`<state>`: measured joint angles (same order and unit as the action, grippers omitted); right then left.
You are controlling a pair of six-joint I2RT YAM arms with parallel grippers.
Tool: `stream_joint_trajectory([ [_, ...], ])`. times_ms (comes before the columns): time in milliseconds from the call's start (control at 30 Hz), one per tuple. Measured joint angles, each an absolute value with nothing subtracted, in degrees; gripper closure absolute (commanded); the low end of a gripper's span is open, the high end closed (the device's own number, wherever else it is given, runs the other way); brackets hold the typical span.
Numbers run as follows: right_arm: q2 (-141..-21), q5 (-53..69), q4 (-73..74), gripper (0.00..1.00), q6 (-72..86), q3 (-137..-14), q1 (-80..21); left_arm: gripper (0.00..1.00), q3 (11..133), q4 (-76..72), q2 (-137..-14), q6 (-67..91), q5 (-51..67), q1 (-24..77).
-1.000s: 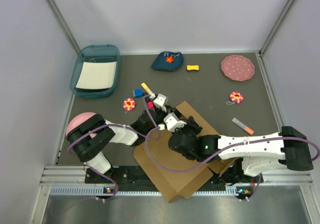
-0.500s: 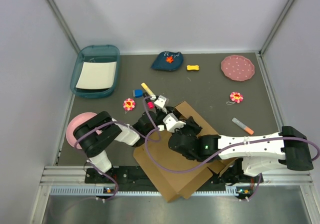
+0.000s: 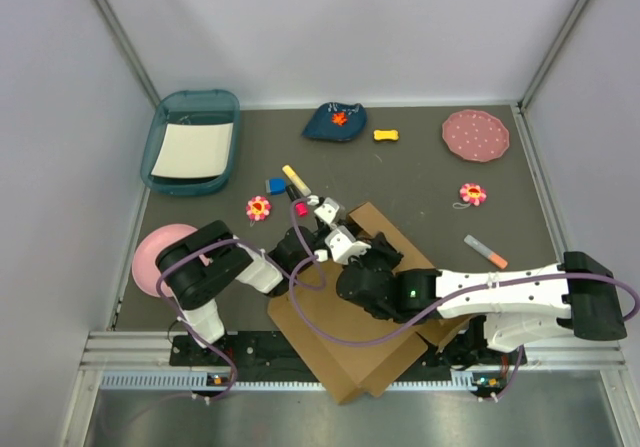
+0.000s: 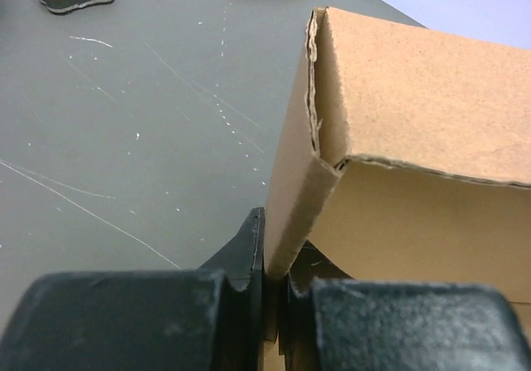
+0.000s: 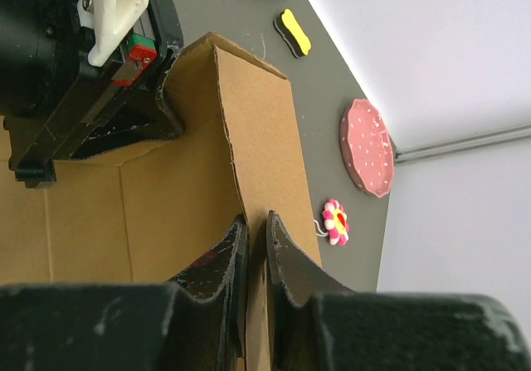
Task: Fold the paper box
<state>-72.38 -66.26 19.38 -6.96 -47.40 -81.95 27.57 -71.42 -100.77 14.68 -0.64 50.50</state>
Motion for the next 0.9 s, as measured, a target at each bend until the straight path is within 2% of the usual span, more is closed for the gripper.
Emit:
stream_joint_trajectory([
  [100, -72.38, -66.28, 19.46, 0.98, -6.94, -47.37, -81.95, 1.00, 27.57, -71.57, -100.79, 13.50, -0.75, 50.61],
  [133, -72.38, -66.28, 19.46, 0.86, -6.90, -47.37, -81.95, 1.00, 27.57, -71.57, -100.79, 13.34, -0.86, 50.68],
  [200, -72.38, -66.26, 19.46, 0.71, -6.83, -47.37, -81.95, 1.00, 27.53, -71.59, -100.79, 13.26, -0.95, 50.68],
  [233, -72.38, -65.93, 19.46, 0.59, -6.50, -47.37, -81.95, 1.00, 27.53, -71.57, -100.79, 13.23, -1.04, 50.70],
  [333, -72.29, -63.35, 19.55, 0.42, -5.08, -47.37, -82.02, 1.00, 27.53, -71.44, -100.75, 13.08, -1.78, 50.81],
  [433, -71.68, -61.25, 19.92, 0.34, -4.40, -47.35, -82.13, 1.00, 27.55, -70.78, -100.42, 12.99, -2.87, 51.07],
  [467, -71.33, -60.64, 20.21, 0.24, -4.27, -47.35, -82.19, 1.00, 27.57, -70.48, -100.27, 12.97, -3.29, 51.11],
  [500, -70.94, -60.23, 20.62, 0.22, -4.16, -47.35, -82.32, 1.00, 27.59, -70.22, -100.16, 12.97, -3.75, 51.16],
  [533, -70.48, -59.68, 21.04, 0.14, -3.84, -47.35, -82.43, 1.00, 27.64, -69.93, -100.03, 12.97, -4.10, 51.20],
  [667, -67.64, -57.54, 23.27, 0.11, -3.27, -47.31, -83.15, 1.00, 27.66, -68.62, -99.31, 13.28, -6.59, 51.20],
  [700, -66.52, -56.99, 23.83, 0.01, -3.22, -47.29, -83.37, 1.00, 27.66, -68.29, -99.09, 13.45, -7.29, 51.20],
  [900, -58.33, -55.00, 25.63, 0.01, -3.18, -47.27, -84.68, 1.00, 27.64, -65.95, -97.78, 14.66, -10.85, 50.52],
])
